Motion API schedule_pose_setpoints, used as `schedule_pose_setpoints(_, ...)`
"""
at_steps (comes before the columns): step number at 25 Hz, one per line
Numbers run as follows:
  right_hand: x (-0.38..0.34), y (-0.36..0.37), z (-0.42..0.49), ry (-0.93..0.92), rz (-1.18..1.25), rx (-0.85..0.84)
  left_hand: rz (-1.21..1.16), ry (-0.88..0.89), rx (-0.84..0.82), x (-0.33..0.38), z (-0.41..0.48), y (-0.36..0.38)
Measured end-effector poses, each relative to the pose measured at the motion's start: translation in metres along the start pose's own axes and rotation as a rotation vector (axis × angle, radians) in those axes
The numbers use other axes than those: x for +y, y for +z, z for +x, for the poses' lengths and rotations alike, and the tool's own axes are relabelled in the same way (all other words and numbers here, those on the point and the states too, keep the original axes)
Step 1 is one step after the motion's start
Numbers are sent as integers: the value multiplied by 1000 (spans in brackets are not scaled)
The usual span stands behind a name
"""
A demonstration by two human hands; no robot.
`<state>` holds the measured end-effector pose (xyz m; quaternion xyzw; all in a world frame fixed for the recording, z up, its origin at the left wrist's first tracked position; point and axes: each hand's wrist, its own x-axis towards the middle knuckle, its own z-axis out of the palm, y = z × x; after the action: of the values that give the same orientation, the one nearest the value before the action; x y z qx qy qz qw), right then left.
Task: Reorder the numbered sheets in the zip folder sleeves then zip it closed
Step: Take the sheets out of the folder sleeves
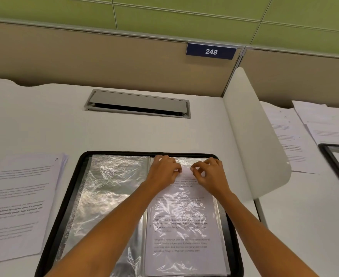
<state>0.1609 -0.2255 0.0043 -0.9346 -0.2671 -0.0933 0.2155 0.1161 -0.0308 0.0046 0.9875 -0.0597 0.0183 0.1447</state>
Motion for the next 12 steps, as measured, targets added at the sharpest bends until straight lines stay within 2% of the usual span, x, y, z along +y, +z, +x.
schedule_pose_setpoints(3,-3,-1,23,92,-137,-216,23,13,27,-1,-11,10)
schedule_pose_setpoints(7,-15,-1,51,54,-328,-519,29,43,82,-1,-23,19)
schedule_pose_setpoints(12,-17,3,62,55,-337,-709,17,64,118,1,-21,22)
